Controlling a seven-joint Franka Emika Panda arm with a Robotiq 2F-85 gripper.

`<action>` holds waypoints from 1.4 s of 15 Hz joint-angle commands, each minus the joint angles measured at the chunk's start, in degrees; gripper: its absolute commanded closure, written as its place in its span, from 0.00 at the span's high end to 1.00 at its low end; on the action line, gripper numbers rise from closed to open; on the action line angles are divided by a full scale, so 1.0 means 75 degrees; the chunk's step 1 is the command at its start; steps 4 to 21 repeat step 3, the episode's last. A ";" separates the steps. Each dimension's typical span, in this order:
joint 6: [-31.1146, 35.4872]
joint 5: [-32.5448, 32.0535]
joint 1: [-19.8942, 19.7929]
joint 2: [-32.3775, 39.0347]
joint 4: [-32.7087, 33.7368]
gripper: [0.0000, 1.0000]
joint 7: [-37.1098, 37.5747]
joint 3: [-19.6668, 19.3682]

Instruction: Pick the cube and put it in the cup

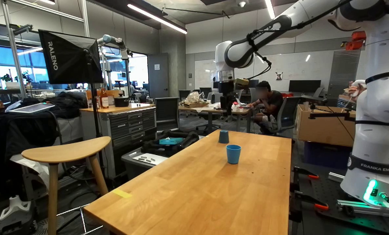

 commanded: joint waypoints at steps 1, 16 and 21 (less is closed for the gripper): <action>-0.0016 -0.0001 -0.0026 0.0011 0.0008 0.93 0.0004 0.0028; -0.0016 -0.0001 -0.0027 0.0079 0.0006 1.00 0.0005 0.0029; -0.0016 -0.0001 -0.0027 0.0079 0.0006 1.00 0.0005 0.0029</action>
